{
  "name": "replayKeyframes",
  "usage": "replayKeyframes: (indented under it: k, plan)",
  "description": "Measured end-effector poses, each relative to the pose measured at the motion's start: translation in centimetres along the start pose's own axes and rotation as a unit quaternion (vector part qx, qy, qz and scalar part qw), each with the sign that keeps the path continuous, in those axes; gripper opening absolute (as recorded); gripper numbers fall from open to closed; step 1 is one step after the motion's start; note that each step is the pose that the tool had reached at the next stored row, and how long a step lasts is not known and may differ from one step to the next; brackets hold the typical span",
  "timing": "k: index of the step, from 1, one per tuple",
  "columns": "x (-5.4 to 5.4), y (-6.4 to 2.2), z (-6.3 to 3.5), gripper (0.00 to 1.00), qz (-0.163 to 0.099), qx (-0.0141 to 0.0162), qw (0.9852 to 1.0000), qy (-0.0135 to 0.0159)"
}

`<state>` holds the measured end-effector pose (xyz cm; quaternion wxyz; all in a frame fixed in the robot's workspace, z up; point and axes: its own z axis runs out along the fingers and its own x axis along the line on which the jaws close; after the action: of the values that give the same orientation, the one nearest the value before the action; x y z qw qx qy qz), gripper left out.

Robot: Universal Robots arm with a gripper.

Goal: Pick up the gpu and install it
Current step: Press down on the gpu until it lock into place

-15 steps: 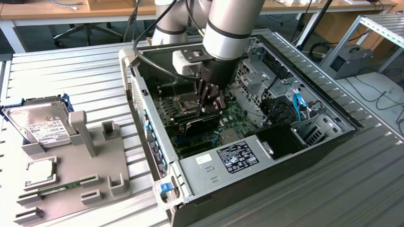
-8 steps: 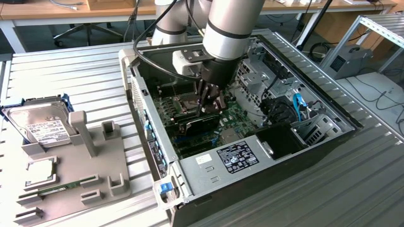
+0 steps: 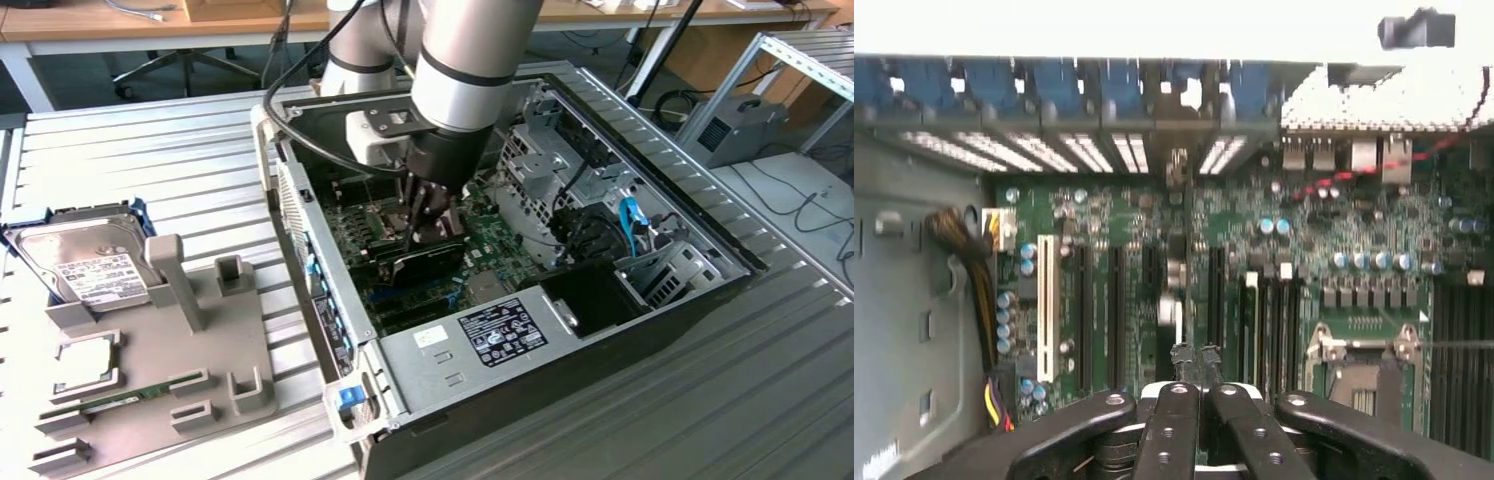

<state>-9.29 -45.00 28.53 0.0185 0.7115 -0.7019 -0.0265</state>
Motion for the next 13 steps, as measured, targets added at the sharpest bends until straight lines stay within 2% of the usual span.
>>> replayKeyframes:
  k: [5, 13]
  plan:
    - [0.1, 1.32, 0.27, 0.11, 0.0, 0.0, 1.0, -0.0001]
    - [0.3, 1.45, 0.77, 0.11, 0.0, 0.0, 1.0, 0.0]
